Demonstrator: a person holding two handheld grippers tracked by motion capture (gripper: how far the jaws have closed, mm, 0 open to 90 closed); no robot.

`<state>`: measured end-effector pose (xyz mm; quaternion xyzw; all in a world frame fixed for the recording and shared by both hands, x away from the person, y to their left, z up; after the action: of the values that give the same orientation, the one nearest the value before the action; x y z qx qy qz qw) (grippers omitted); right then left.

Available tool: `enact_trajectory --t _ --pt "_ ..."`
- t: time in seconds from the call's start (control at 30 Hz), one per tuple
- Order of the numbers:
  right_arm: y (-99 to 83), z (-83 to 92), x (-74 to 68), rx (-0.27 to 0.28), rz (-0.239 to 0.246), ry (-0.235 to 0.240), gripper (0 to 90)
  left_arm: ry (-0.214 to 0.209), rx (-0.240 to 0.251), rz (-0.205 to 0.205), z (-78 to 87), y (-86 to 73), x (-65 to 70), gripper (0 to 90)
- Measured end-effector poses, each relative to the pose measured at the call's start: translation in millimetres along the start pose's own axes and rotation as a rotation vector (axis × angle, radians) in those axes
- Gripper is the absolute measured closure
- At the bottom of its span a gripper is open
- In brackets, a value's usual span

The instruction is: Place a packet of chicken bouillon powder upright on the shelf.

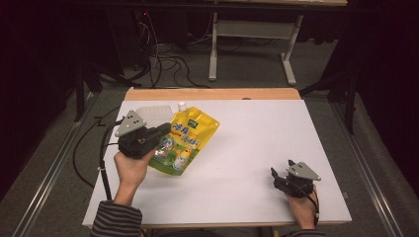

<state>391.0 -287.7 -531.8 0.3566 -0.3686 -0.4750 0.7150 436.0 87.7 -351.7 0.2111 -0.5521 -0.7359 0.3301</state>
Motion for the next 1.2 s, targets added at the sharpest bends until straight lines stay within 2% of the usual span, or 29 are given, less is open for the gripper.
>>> enact_trajectory --t 0.17,0.2,0.27,0.37,0.53,0.7,0.97,1.07,1.2 --pt "-0.5 -0.7 -1.1 -0.009 0.005 0.000 31.7 0.033 0.014 -0.002 7.6 2.5 -11.1 89.3" --pt "-0.7 -0.3 -0.4 -0.011 0.006 -0.003 31.7 0.044 0.019 0.005 10.0 4.8 -16.6 89.3" --pt "-0.6 -0.5 -0.1 -0.009 0.003 -0.002 31.7 0.047 0.019 0.013 10.7 5.6 -19.2 89.3" --pt "-0.5 -0.4 0.1 -0.007 0.003 -0.002 31.8 0.068 0.015 -0.002 12.7 7.1 -23.4 89.4" --pt "-0.6 -0.6 -0.3 -0.010 0.006 -0.002 31.7 0.082 0.042 0.028 18.1 10.6 -33.1 89.3" --pt "-0.5 -0.3 0.0 -0.008 0.002 -0.003 31.7 0.126 0.062 0.041 23.7 16.7 -47.8 89.3" --pt "-0.8 -0.9 -0.4 -0.012 0.007 -0.003 31.6 0.162 0.065 0.038 19.3 20.3 -58.8 89.2" --pt "-0.8 -0.7 -0.6 -0.012 0.006 -0.002 31.7 0.170 0.080 0.041 19.1 23.3 -61.6 89.3" --pt "-0.6 -1.2 -1.3 -0.009 0.010 0.000 31.7 0.201 0.073 0.023 18.0 23.9 -66.5 89.2"
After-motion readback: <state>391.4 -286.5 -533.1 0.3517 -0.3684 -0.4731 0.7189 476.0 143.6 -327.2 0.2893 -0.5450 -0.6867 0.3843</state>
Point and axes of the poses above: each handheld gripper's, and its own axes: z roughly backward along the jaws, y roughly out of its top, x roughly to its right, the point moved 10 cm from there along -z, roughly forward along the jaws, and after that the axes turned 3 degrees about x, right-handed, at the moved point
